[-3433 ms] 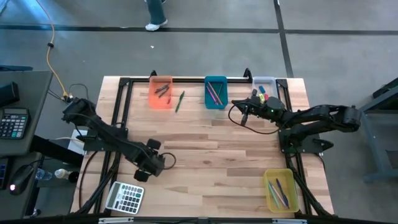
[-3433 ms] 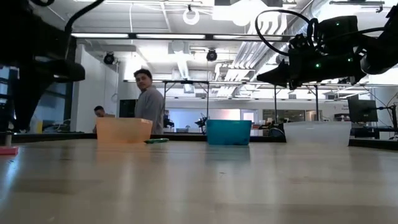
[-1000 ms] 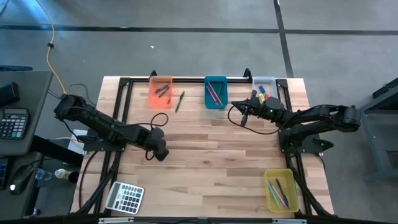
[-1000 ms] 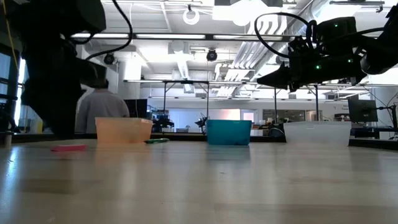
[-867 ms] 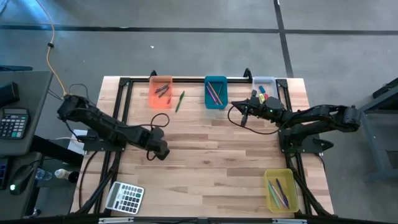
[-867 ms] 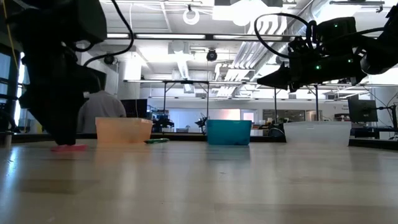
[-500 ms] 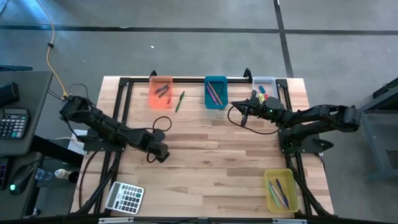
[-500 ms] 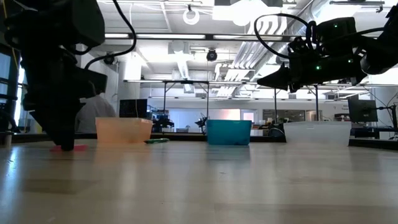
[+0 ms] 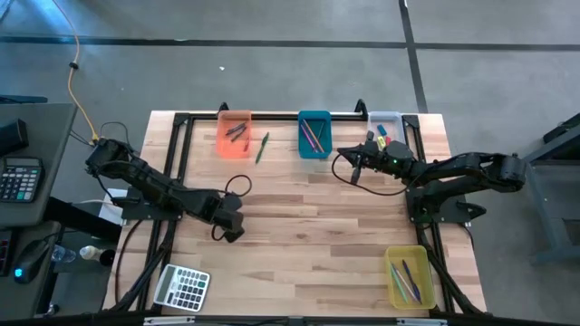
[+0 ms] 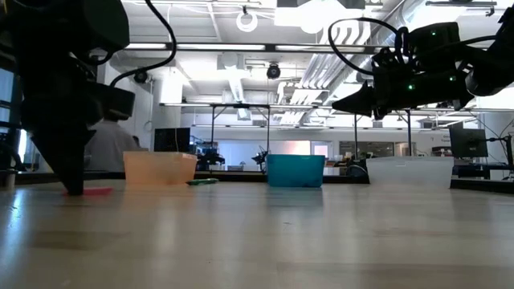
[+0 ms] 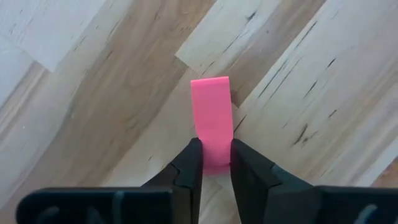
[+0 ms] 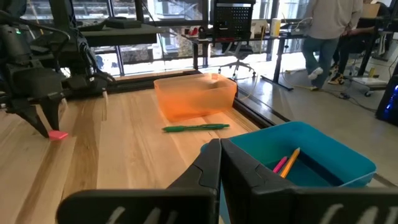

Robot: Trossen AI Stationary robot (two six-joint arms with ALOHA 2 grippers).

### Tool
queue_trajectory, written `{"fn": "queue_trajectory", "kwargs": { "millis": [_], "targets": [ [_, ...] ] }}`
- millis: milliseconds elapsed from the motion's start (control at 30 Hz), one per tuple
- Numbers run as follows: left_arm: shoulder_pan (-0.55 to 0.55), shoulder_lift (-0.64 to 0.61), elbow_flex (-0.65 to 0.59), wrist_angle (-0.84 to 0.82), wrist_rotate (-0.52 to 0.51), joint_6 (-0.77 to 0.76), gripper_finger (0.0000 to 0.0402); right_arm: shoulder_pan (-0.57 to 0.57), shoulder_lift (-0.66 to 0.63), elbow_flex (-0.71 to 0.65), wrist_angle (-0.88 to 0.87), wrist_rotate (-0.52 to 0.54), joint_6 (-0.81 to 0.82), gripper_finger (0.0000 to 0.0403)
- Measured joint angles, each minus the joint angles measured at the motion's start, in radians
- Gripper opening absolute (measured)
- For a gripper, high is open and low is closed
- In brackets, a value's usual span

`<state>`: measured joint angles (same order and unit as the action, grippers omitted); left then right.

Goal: Sort crayons/erasers/pens/pencils in bins
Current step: Put the pink eraser into the transparent bin

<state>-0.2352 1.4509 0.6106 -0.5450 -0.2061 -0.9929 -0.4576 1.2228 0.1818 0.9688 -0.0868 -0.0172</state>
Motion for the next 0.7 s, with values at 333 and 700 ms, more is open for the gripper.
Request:
{"fn": "queue_trajectory", "kwargs": {
  "millis": [333, 700],
  "targets": [
    [0.005, 0.005, 0.002, 0.259, -0.103, 0.172, 0.0053, 0.002, 0.0, 0.032, -0.053, -0.076, 0.172, 0.0],
    [0.135, 0.022, 0.003, 0.624, -0.276, 0.532, 0.0053, 0.155, 0.093, 0.184, -0.296, -0.091, 0.514, 0.0008]
  ]
}}
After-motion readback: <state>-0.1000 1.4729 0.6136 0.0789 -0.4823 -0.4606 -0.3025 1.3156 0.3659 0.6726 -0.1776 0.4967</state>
